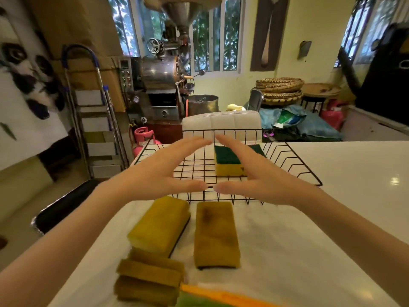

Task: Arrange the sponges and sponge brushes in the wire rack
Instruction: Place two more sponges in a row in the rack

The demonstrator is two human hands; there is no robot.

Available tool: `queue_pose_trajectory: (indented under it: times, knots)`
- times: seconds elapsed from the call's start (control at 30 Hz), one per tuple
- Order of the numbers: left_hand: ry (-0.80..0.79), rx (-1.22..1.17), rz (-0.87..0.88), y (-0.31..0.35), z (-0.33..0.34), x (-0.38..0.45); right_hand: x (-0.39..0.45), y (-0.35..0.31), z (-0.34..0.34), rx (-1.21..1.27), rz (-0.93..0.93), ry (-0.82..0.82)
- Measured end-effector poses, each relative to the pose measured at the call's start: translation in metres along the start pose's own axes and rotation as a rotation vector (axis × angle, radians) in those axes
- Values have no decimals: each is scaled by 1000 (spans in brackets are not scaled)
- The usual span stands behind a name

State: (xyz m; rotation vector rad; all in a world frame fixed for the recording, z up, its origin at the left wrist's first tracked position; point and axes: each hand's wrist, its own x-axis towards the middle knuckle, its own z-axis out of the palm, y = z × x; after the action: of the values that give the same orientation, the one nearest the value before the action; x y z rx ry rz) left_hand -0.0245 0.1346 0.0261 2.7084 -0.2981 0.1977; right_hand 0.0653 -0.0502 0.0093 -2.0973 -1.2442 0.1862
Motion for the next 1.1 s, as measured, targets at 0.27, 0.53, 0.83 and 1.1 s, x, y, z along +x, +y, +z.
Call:
queue_pose_trajectory:
  times: [0.27,0.53,0.83,1.1]
  knots:
    - [-60,-21,-77,-9,32,-65,-46,5,50,-105,-222,-228]
    - [-165,59,-250,-31,46,-70,-50,7,69,-498,-177,-302]
    - [-143,49,-228,-40,55,-71,-52,9,69,-487,-208,-195]
    - [-91,-16,-166,-46,58,-72,-49,7,51,557,96,119]
